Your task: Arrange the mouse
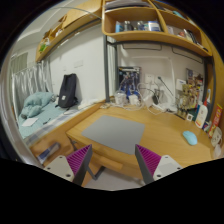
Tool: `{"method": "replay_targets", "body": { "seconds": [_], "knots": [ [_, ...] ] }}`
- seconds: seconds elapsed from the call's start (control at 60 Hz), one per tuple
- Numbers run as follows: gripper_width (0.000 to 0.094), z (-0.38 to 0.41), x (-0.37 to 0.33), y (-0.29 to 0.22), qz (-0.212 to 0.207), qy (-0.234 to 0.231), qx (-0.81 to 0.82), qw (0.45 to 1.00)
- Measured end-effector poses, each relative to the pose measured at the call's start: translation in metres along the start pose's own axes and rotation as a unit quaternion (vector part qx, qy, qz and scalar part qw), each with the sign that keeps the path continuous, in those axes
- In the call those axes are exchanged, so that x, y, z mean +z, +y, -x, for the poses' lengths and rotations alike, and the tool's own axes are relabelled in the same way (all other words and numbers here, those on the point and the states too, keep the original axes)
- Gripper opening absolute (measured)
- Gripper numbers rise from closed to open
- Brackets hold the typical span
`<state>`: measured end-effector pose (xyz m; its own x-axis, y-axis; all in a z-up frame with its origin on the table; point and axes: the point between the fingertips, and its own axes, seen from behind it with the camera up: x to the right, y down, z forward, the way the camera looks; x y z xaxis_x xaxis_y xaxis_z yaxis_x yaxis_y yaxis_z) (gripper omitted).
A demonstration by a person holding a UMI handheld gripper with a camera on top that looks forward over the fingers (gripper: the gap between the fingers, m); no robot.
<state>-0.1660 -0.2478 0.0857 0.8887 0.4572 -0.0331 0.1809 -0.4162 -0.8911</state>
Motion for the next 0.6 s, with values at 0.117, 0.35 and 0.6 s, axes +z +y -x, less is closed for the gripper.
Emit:
{"method": "replay_targets", "body": {
  "seconds": [0.117,0.35,0.6],
  "knots": [
    [0.0865,-0.04,-0.004,0.014,0.017,0.037,0.016,0.999],
    [0.0866,-0.18,-0.01,0.047,0.046,0.123,0.039,0.991],
    [0.0858,-0.307,-0.003,0.057,0.068,0.201,0.071,0.975]
  ]
}}
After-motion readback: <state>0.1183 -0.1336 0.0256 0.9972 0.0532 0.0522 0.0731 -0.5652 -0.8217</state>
